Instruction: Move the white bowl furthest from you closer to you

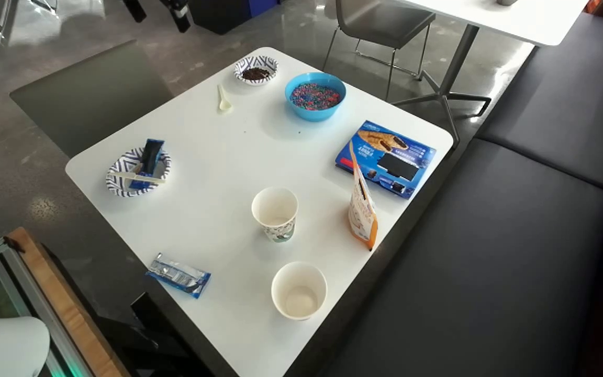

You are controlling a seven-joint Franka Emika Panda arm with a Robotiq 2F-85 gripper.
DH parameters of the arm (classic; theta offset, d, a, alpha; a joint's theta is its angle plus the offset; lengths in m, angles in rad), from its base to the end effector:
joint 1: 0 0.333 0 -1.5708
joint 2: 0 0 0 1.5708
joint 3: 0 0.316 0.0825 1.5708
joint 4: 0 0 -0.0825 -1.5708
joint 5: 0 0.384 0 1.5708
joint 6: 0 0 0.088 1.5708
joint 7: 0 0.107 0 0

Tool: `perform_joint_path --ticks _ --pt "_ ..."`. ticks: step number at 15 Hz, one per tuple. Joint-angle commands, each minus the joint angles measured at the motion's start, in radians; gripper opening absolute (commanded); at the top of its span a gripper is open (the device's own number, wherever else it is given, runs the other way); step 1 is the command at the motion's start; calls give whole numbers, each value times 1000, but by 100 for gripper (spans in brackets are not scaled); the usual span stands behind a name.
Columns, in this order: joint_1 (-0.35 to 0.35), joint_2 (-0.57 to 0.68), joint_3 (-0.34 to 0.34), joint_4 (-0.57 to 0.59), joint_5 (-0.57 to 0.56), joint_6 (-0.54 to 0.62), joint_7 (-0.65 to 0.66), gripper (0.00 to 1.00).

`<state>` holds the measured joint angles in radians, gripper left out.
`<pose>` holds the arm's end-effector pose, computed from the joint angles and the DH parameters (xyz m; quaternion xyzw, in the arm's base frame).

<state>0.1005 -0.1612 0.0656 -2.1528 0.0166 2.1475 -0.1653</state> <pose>0.5111 0.0876 0.4844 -0.9840 -0.1605 -0.0777 0.0020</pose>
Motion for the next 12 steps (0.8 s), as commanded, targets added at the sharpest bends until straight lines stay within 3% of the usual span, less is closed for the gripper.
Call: perform_joint_path --ticks 1,12 --pt "28 197 33 198 -37 20 -120 100" --pt "68 655 139 585 -200 95 -514 100"
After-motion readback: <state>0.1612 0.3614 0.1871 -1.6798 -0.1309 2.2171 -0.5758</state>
